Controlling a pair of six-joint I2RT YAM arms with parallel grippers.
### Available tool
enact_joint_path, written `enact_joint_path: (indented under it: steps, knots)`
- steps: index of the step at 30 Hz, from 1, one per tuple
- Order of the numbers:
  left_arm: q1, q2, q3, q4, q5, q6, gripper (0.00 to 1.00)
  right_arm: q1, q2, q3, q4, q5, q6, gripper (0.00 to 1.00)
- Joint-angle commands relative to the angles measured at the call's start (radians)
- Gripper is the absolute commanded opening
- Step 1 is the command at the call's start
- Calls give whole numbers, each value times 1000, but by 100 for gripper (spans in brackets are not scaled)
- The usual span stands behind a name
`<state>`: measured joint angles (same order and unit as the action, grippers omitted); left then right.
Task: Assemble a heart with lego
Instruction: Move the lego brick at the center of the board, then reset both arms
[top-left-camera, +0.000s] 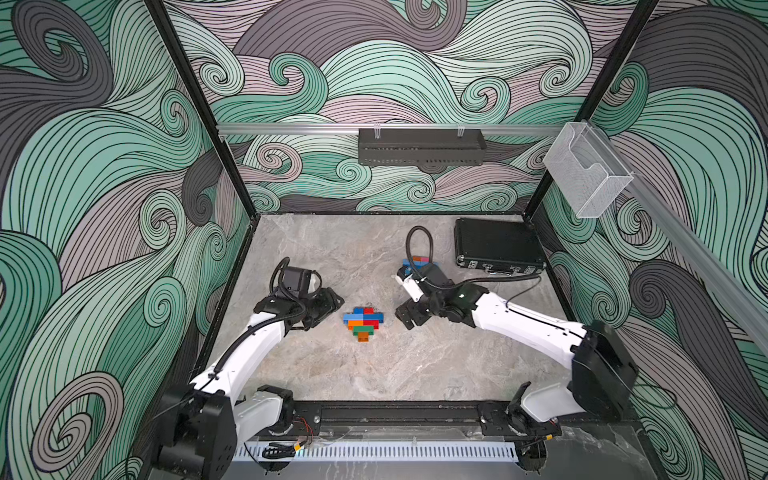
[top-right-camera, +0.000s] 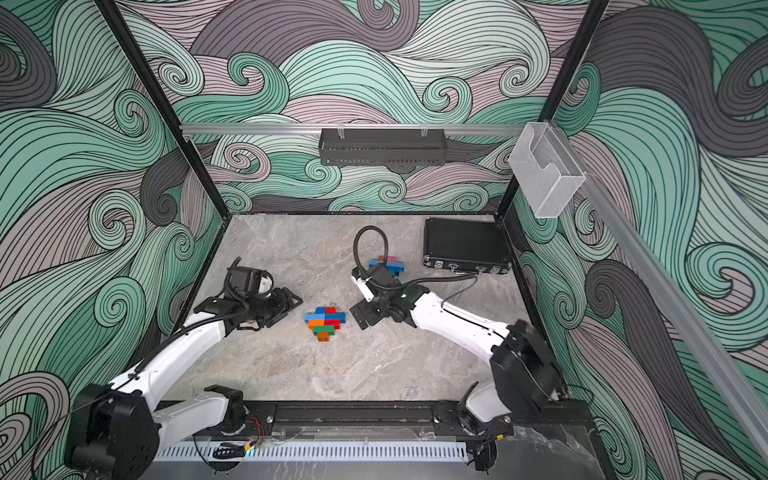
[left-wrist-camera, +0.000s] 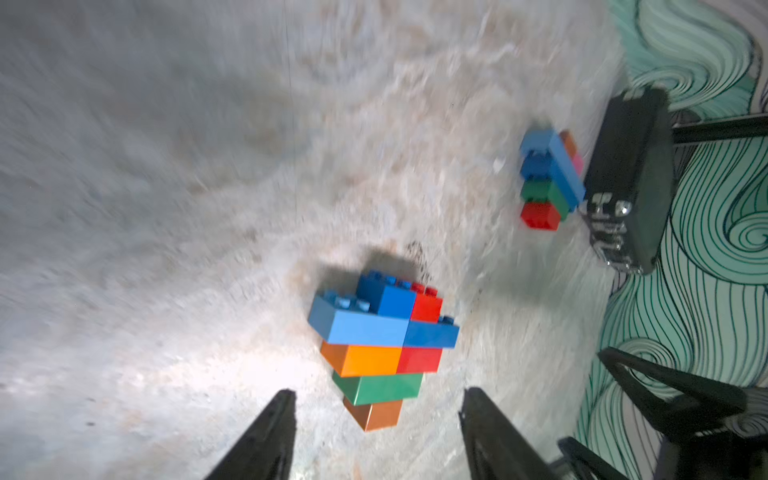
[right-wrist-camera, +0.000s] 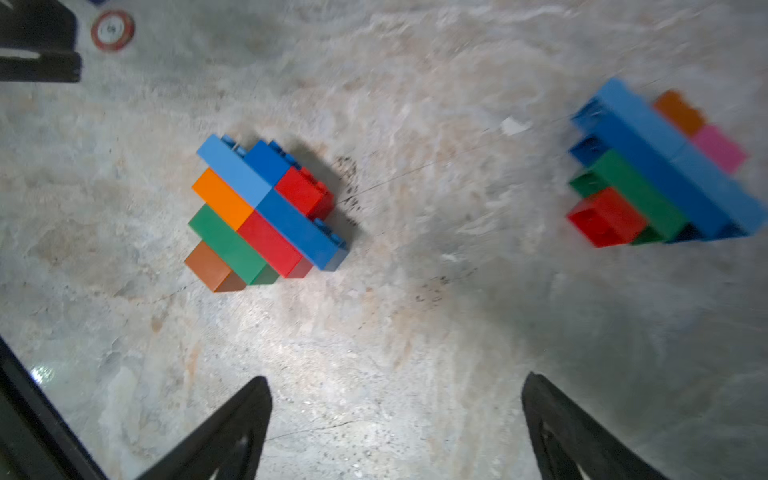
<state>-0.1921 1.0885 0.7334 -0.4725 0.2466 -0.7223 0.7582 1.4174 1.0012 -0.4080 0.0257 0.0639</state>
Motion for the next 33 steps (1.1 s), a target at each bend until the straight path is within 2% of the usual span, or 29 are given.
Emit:
enact_joint_path:
  steps: [1, 5, 10, 12, 17, 20, 22, 24, 26, 28, 31, 33]
  knots:
    - [20, -16, 77, -45, -288, 127, 75, -92, -85, -28, -9, 103, -19, 99]
    - [30, 48, 138, 51, -592, 241, 82, -237, -173, -70, 44, 202, 16, 99]
    - [57, 138, 99, 305, -700, 499, 87, -357, -265, -227, 281, 356, 40, 99]
    - [95, 165, 97, 325, -625, 526, 88, -404, -279, -285, 360, 384, 36, 99]
    - [149, 258, -5, 485, -575, 567, 88, -495, -292, -362, 460, 470, 18, 99]
    - [152, 278, -133, 677, -570, 608, 88, -541, -294, -410, 547, 472, 13, 99]
    - [162, 280, -219, 870, -551, 643, 89, -571, -285, -441, 615, 472, 4, 99]
    - [179, 262, -229, 910, -516, 653, 89, -603, -266, -472, 683, 465, 2, 99]
    - [196, 287, -251, 1006, -485, 682, 89, -640, -244, -526, 795, 421, -2, 99]
    - [233, 326, -273, 1093, -407, 658, 89, -672, -218, -578, 913, 343, -8, 99]
    - [245, 456, -327, 1308, -407, 656, 88, -671, -159, -641, 1121, 272, -79, 99]
    - [250, 459, -306, 1258, -368, 668, 89, -678, -118, -661, 1186, 190, -94, 99]
